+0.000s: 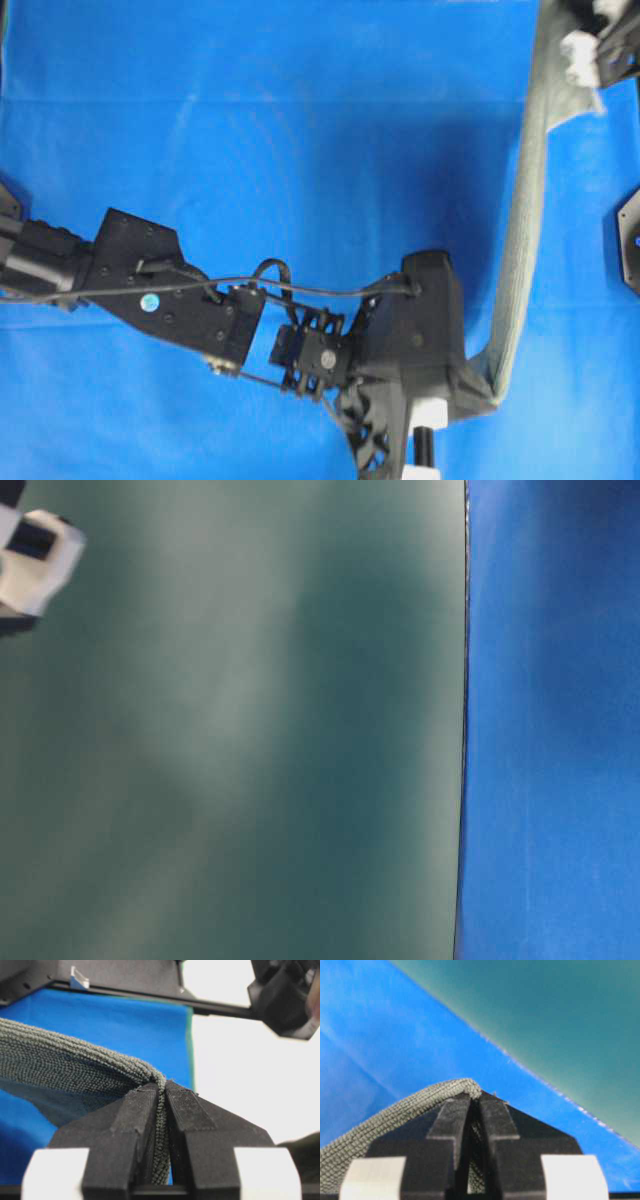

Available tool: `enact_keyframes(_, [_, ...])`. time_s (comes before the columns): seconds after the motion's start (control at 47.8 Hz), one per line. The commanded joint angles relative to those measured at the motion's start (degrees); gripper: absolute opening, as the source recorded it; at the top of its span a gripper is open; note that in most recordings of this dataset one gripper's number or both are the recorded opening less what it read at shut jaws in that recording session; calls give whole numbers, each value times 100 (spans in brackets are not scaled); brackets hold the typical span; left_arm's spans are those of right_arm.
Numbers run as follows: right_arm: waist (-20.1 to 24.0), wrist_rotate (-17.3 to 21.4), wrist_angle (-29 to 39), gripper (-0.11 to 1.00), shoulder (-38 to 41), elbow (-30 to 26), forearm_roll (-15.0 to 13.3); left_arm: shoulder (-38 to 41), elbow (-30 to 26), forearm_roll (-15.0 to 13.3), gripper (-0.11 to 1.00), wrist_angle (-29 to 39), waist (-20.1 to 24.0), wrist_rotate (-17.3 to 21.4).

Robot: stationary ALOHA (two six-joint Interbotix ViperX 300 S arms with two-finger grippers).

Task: Fold a large towel.
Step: 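Lay the towel lengthwise on the table and open both grippers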

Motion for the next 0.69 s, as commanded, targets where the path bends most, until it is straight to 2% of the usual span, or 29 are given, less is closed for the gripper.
enact_keyframes(0.0, [-70,-44,-237,4,598,-185,-44,-176,316,-35,3,-431,-352,-501])
enact_keyframes(0.146, [-70,-123,-967,4,1872,-624,-44,-492,1389,-44,3,-1081,-352,-1459])
enact_keyframes(0.356, [-70,-519,-1898,4,3498,-1538,-44,-914,2716,-53,3,-1714,-369,-2487])
enact_keyframes(0.481, [-62,-782,-2250,4,4069,-2021,-53,-1134,3331,-53,3,-1714,-343,-2777])
enact_keyframes(0.669, [-44,-1072,-2654,4,4351,-2224,-53,-1556,4113,-44,3,-1714,-132,-2786])
